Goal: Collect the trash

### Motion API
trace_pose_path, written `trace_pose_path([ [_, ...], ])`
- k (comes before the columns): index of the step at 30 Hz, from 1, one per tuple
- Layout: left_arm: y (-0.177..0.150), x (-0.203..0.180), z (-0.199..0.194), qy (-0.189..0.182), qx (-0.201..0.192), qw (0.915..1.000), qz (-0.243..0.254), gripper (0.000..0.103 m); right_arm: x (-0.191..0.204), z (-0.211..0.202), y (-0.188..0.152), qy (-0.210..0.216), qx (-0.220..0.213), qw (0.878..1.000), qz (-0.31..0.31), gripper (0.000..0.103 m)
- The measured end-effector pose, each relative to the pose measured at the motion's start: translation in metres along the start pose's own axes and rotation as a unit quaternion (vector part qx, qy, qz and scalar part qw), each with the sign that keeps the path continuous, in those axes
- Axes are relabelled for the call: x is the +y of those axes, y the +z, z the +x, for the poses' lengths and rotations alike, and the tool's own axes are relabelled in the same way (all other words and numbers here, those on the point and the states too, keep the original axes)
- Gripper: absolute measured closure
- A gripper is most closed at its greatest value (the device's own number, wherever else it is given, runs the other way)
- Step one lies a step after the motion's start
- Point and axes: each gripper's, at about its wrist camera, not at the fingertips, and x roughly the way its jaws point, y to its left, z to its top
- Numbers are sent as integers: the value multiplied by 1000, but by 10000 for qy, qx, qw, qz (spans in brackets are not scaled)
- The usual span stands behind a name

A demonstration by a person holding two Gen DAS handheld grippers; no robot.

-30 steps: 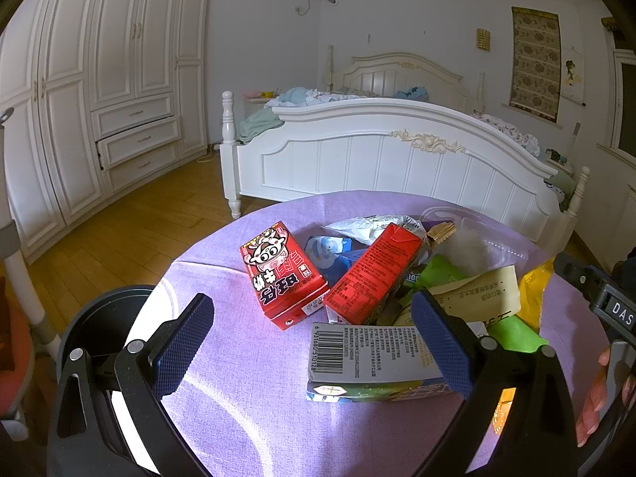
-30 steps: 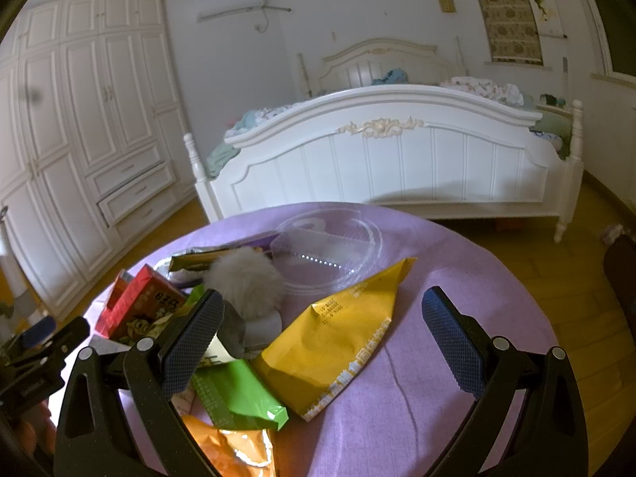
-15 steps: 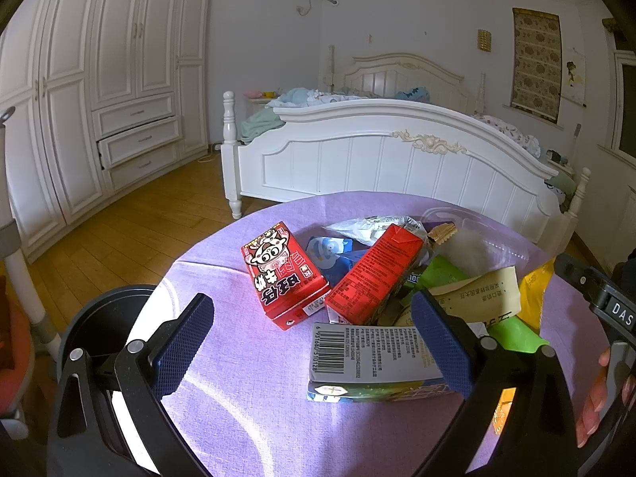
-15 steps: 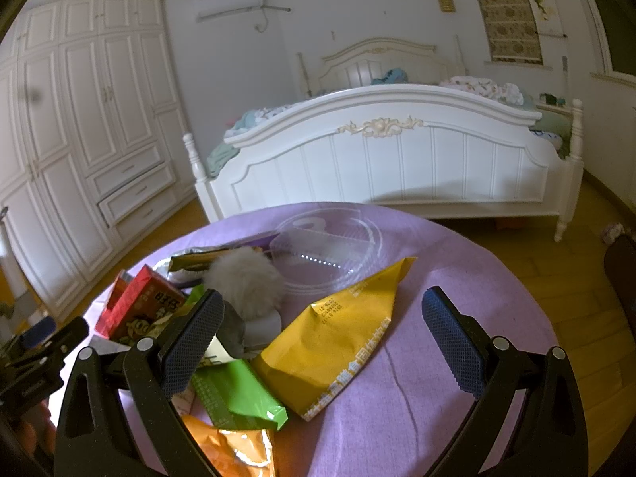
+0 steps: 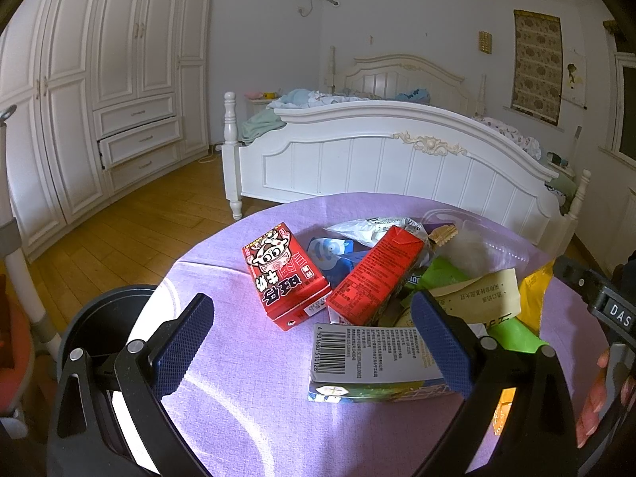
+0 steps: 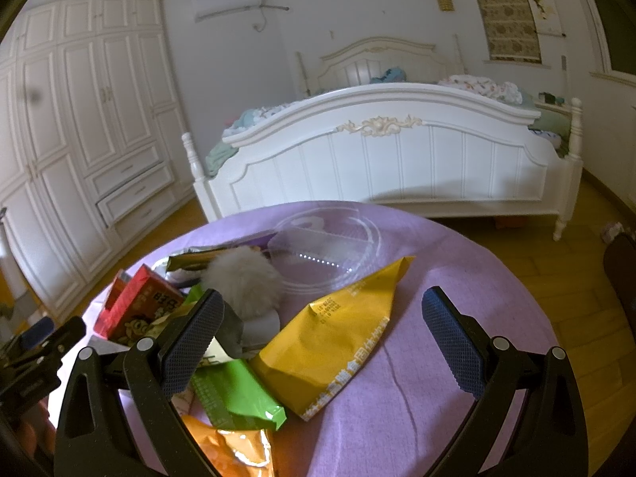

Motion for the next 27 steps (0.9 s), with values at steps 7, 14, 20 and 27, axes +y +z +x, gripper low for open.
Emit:
trace_pose_path([
  [7,12,35,-3,-633,161,9974,-318,5,14,6,18,554,336,9963,-567,4],
  [14,44,75,51,-1030,947,9879,-669,5,84,43,90,1467,1470,9679,-1419,4],
  [20,47,88,98,-1258,1697,9715,-1077,22,154,121,97,1573,2575,9353,-1850,4],
  [27,45,86,107,-1480,1845,9647,-1155,24,181,188,62,1084,3709,8960,-2189,6],
])
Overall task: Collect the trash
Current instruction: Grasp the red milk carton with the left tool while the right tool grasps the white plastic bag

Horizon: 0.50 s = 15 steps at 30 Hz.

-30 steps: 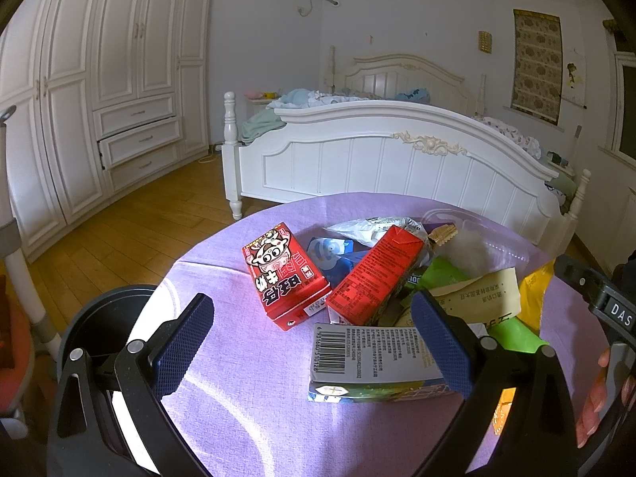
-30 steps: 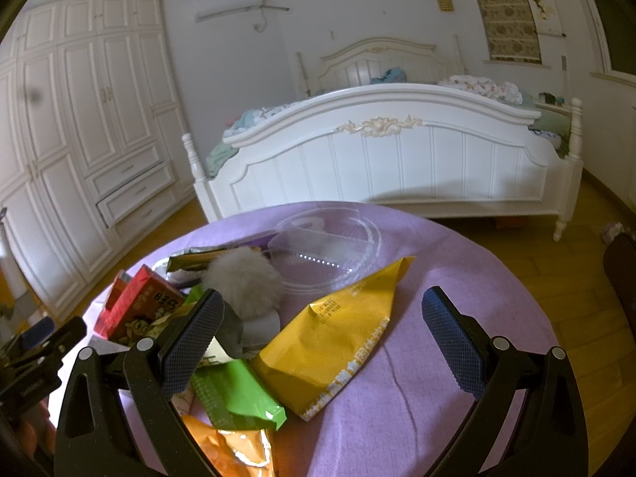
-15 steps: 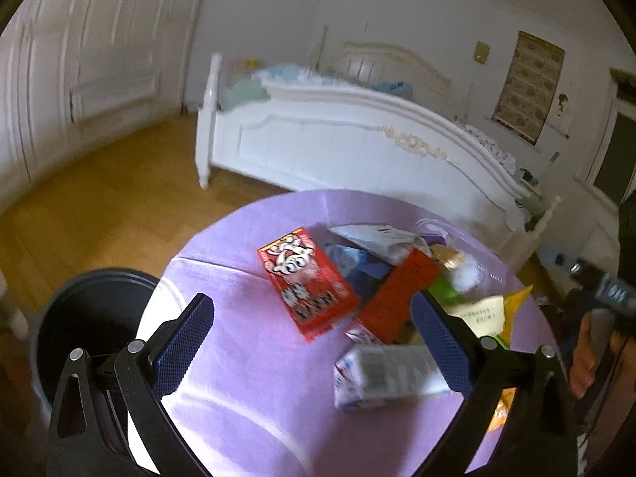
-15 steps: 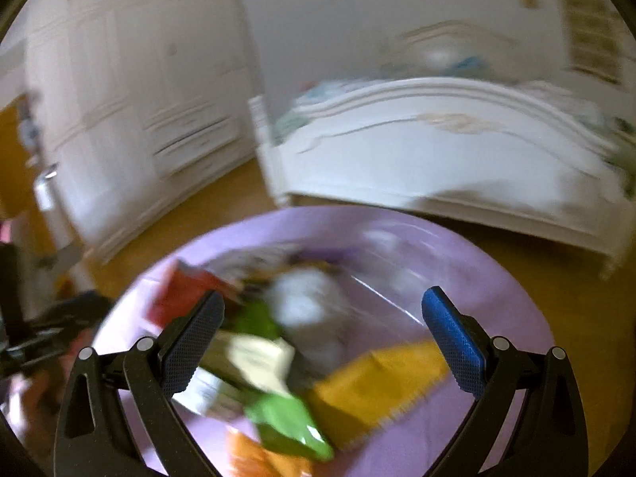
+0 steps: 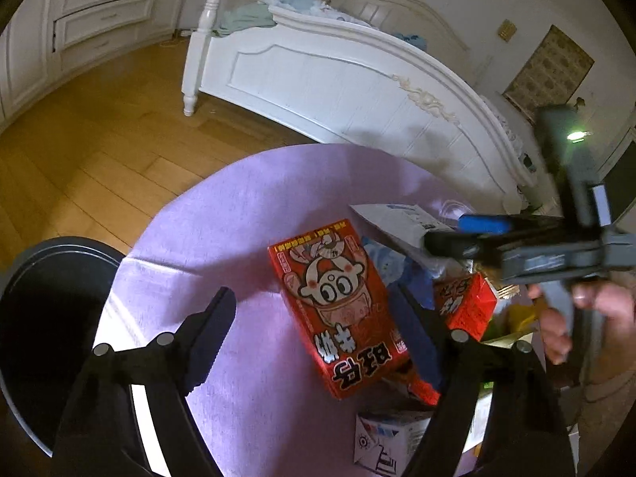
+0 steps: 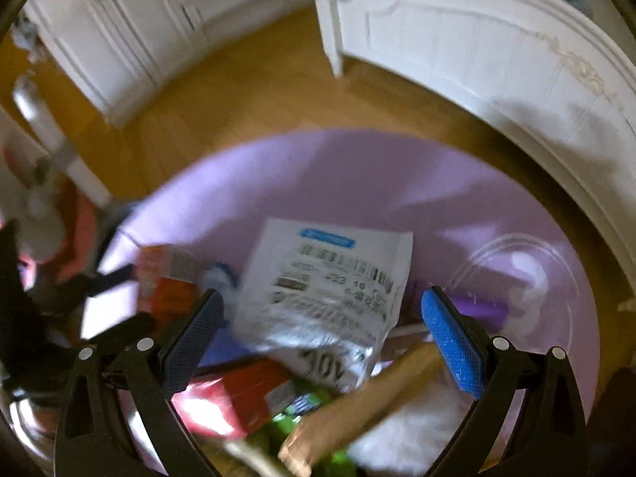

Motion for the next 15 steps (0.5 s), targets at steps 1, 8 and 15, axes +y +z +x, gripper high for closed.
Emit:
trace_pose_path([
  [1,0,0,0,-27,28,10000,-22,25,0,6,-1,-3,102,9999,57,7],
  [8,-4,-9,-4,-159,41,9999,7,39,1,-4,-12,334,-152,9984,427,47],
  [15,-7,-6,-3,-212,30,9998,13,46,-15,-81,-48,1093,-1108,9851,730,62],
])
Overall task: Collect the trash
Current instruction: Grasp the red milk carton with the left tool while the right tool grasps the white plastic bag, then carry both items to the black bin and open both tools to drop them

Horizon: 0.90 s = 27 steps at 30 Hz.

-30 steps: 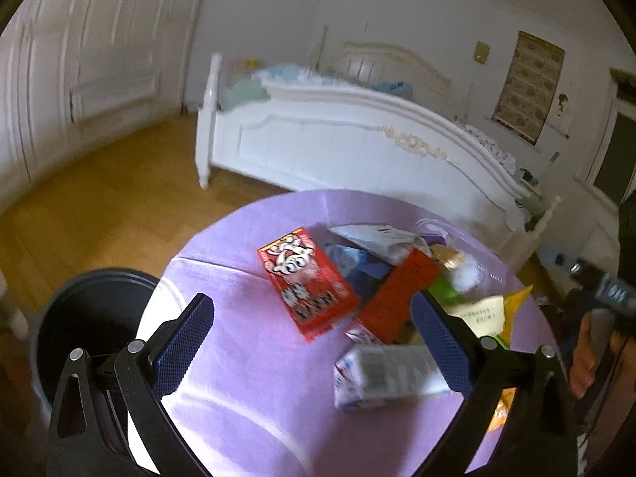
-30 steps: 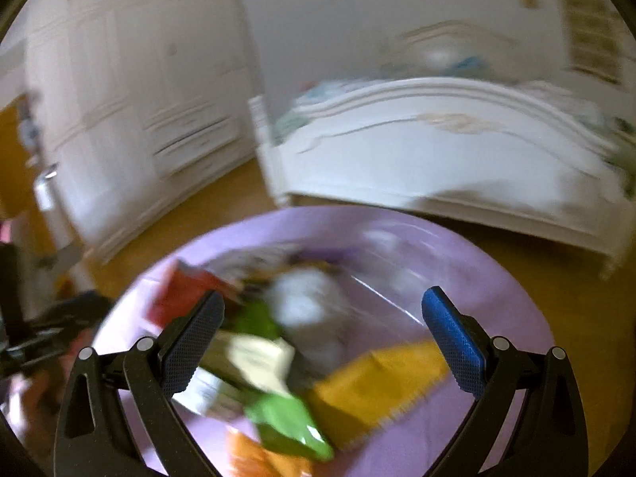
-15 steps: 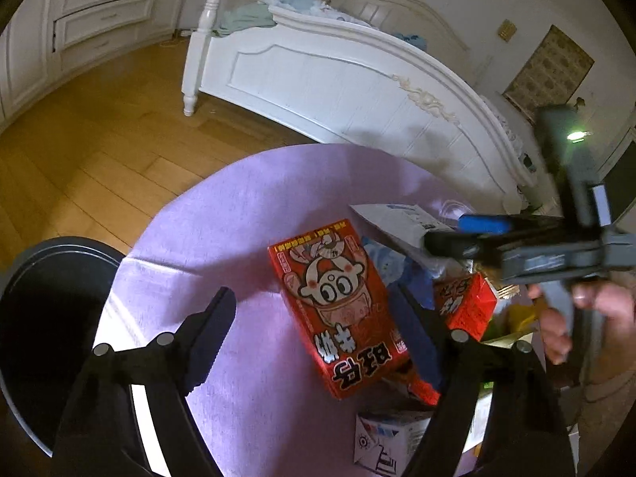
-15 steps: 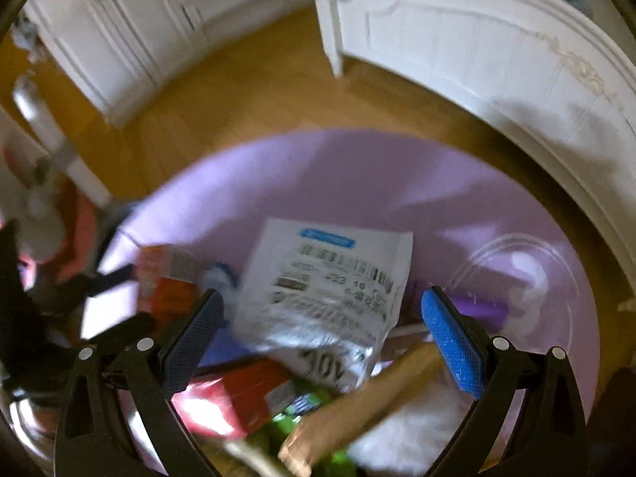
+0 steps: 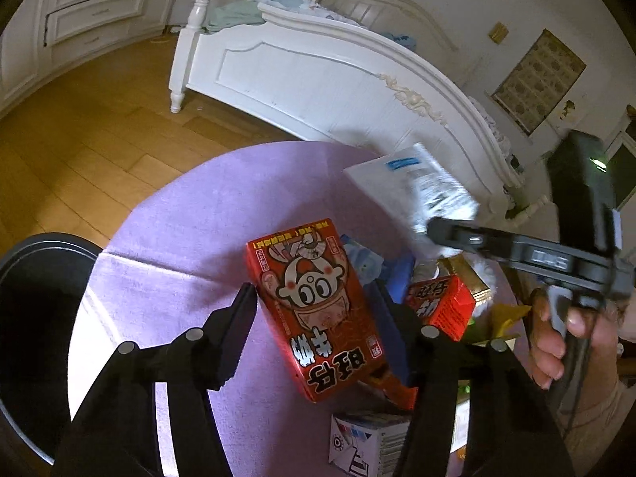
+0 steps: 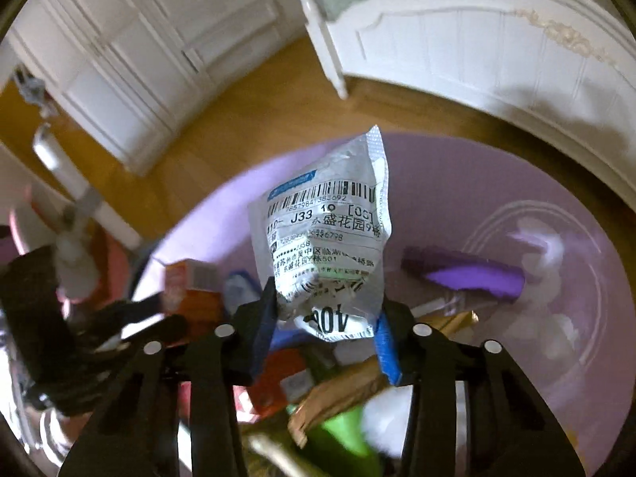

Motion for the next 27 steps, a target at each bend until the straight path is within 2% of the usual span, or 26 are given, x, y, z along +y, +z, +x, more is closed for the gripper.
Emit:
trace_pose_path([
  [3,1,4,0,-119,-69,9999,13,49,0,-40,-18,301,-545,9979,153,63],
  [4,-1,6,-3,-156,-146,9998,-25,66,-1,-54,-25,327,-726,9966,199,63],
  [5,-2,10,-8,-215,-246,9994,-102,79,-2,-69,-34,327,-886,9953,231,63],
  [7,-2,15,-12,-187,-283,9993,-157,91,-2,-97,-56,339,-1243,9911,321,63],
  [9,-4,16,-15,-199,-265,9994,-142,91,-7,-112,-85,347,-1487,9872,463,63],
  [10,-5,15,-13,-190,-207,9995,-140,91,-11,-107,-94,345,-1543,9861,518,63],
  [12,-5,8,-12,-193,-128,9996,-181,87,-20,-114,-117,374,-1651,9829,723,63],
  [13,-4,7,-11,-125,-129,9996,-219,80,-17,-108,-129,368,-1681,9821,762,63],
  [14,-2,6,-10,27,-124,9995,-274,50,-17,-104,-134,353,-1700,9817,786,63],
  [16,3,4,-7,309,-151,9986,-413,9,-17,-103,-147,321,-1716,9816,770,63],
  [19,6,-9,-4,364,-248,9989,-175,9,-11,-99,-159,233,-1730,9826,631,63],
  [21,7,-19,2,560,-206,9982,54,10,-7,-99,-163,200,-1722,9831,582,63],
  [22,7,-22,6,619,-159,9979,102,15,-6,-97,-166,193,-1714,9834,565,63],
  [23,7,-22,10,614,-113,9980,102,33,-5,-96,-168,201,-1700,9836,565,63],
  [24,8,-20,15,640,-28,9979,57,44,-5,-95,-171,216,-1678,9839,574,63],
  [25,8,-17,19,632,15,9980,-19,48,-5,-93,-174,224,-1663,9841,582,63],
  [27,6,-6,15,590,-80,9980,-189,49,-3,-91,-175,217,-1632,9846,593,63],
])
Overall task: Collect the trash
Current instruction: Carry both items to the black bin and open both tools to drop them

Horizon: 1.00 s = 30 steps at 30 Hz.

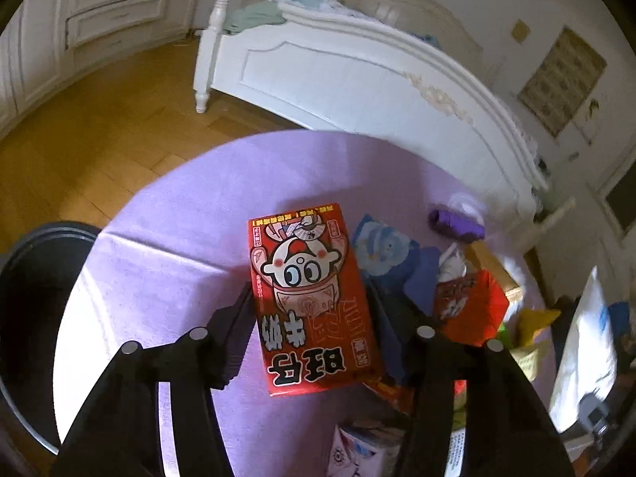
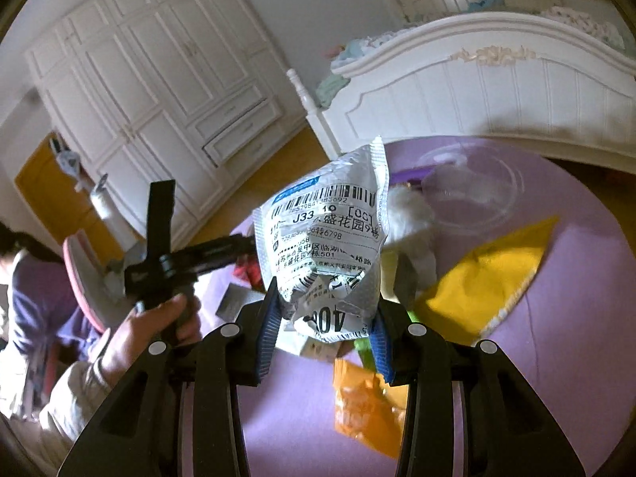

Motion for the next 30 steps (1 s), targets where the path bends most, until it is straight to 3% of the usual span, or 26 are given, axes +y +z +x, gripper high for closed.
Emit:
trace_pose_path([
  [4,-10,15,-38,-187,-416,9989,-65,49,8,-1,-2,27,62,10000,-46,63],
  [8,-19,46,-106,-181,-988,9949,-121,49,42,4,8,251,156,9991,-319,63],
  [11,-30,77,-142,89,-1260,9918,-200,49,80,22,20,577,414,9959,-568,63],
  [15,-47,136,-173,802,-1389,9868,-204,49,141,69,31,891,924,9870,-967,63],
  [21,-74,213,-174,1110,-1167,9860,-425,49,225,180,26,935,1781,9684,-1473,63],
  [25,-80,241,-157,1017,-1052,9879,-511,49,262,257,11,669,2353,9546,-1699,63],
  [30,-76,261,-119,741,-821,9919,-620,49,286,324,-1,117,2749,9411,-1965,63],
])
